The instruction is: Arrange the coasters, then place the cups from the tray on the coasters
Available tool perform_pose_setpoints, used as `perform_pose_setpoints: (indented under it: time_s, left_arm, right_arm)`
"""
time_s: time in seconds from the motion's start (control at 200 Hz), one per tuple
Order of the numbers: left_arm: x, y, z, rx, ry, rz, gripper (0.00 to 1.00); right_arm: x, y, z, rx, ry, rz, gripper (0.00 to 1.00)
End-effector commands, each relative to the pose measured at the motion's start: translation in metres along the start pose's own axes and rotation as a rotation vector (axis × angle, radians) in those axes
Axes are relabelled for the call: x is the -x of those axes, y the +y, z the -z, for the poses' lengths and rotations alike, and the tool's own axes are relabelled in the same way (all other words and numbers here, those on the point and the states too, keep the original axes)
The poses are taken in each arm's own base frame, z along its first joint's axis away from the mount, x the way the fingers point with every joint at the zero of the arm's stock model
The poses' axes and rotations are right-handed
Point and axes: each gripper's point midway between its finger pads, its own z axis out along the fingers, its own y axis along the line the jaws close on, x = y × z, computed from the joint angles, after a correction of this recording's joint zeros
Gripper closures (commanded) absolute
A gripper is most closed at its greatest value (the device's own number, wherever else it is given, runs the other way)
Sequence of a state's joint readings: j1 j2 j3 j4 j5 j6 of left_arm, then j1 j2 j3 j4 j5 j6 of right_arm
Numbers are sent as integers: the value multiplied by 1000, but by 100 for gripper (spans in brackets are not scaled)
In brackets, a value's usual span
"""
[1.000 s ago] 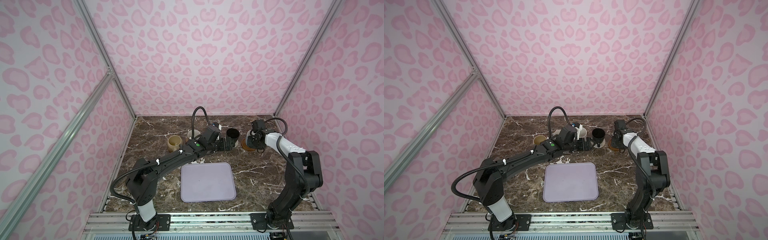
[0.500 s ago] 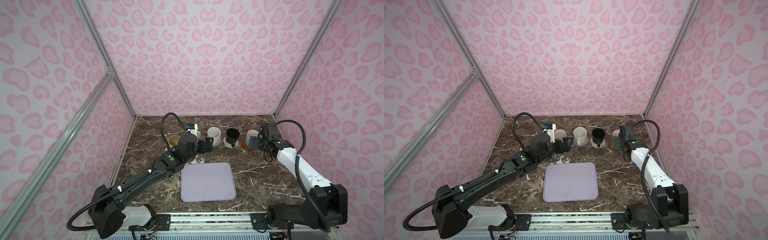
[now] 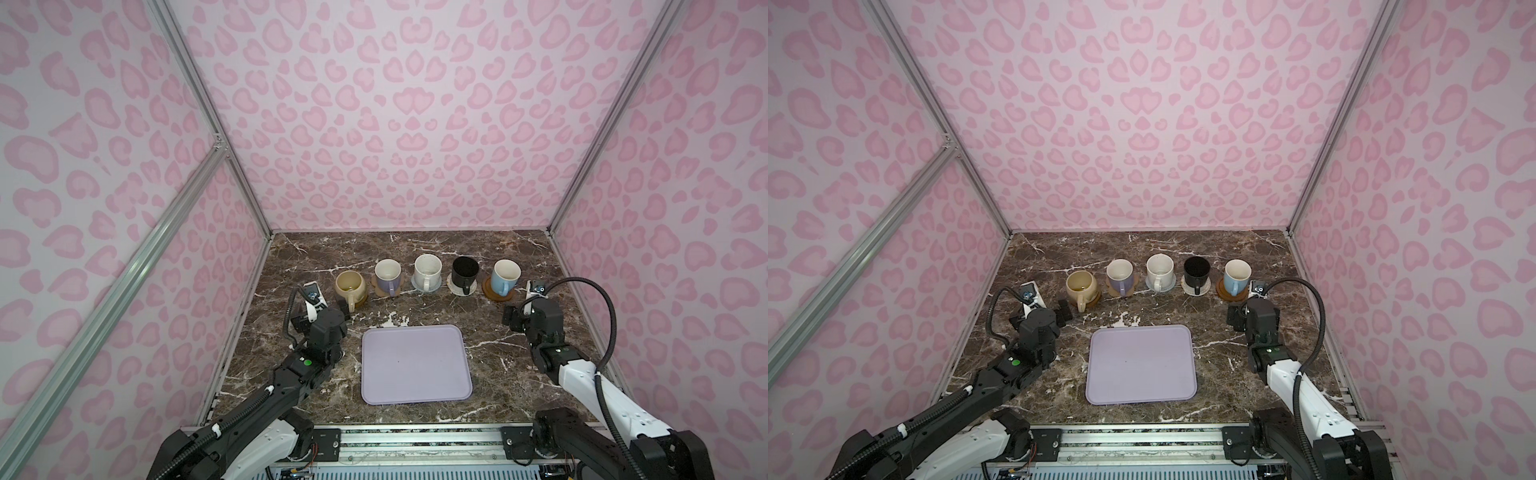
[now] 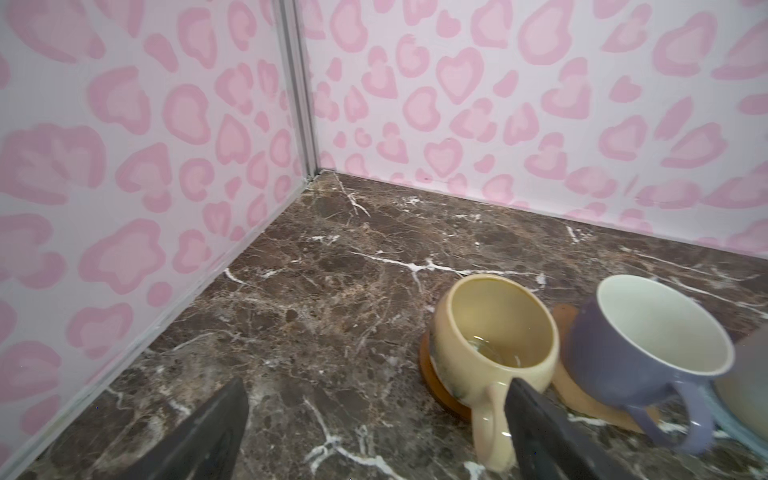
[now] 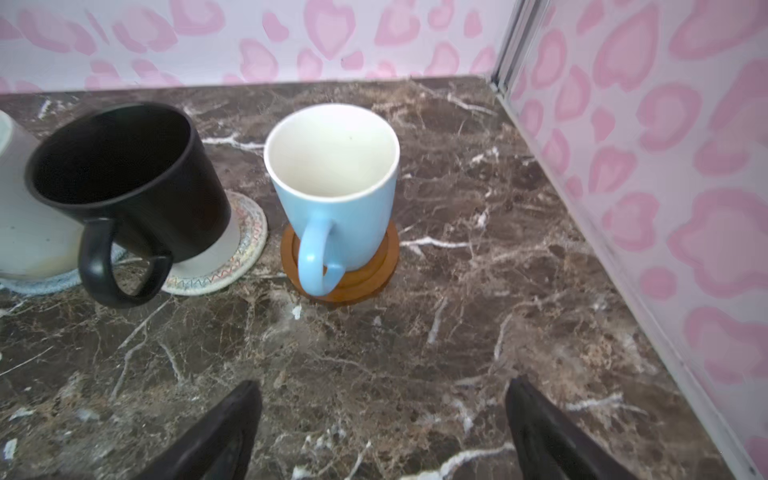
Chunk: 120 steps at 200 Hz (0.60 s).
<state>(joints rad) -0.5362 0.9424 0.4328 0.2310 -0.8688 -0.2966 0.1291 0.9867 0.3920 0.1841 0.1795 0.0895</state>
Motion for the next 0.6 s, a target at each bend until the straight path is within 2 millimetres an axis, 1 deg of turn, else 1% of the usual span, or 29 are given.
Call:
perform_pose_setpoints:
  time_s: [0.0, 0.08, 0.13, 0.165, 0.23, 0.285, 0.425, 0.45, 0.475, 0.525, 0.555, 0.595]
  left_arm:
    - [14, 16, -6, 65, -68, -18, 3]
    - [13, 16, -14, 21, -94, -75, 3]
    - [7, 12, -22, -45, -92, -121, 3]
    - [1, 13, -29, -64, -82, -137, 3]
    - [-8, 25, -44, -43, -53, -105, 3]
    - [-16, 31, -55, -42, -35, -102, 3]
    - [-32, 46, -72, -54, -29, 9, 3]
    - [-34, 46, -74, -64, -35, 13, 3]
    - [-30, 48, -78, -50, -44, 10, 3]
    - [-30, 48, -81, -56, -44, -1, 3]
    - [-29, 54, -83, -42, -56, 22, 3]
    - [-35, 61, -86, -51, -43, 58, 3]
  right_arm:
    - [32, -9, 0, -61, -155, 13, 5]
    - [29, -13, -9, -88, -156, 6, 5]
    - [27, -15, -14, -96, -171, -2, 5]
    - [25, -16, -18, -103, -183, -8, 5]
    - [21, -22, -26, -126, -182, -6, 5]
    - [18, -24, -33, -137, -177, 10, 5]
    - [14, -21, -45, -124, -198, 8, 5]
    - [15, -22, -47, -128, -205, -6, 5]
    - [14, -23, -48, -126, -207, -17, 5]
    - [12, -25, -50, -127, -212, -31, 5]
    - [12, -25, -50, -123, -221, -37, 5]
    - [10, -22, -51, -106, -226, -31, 5]
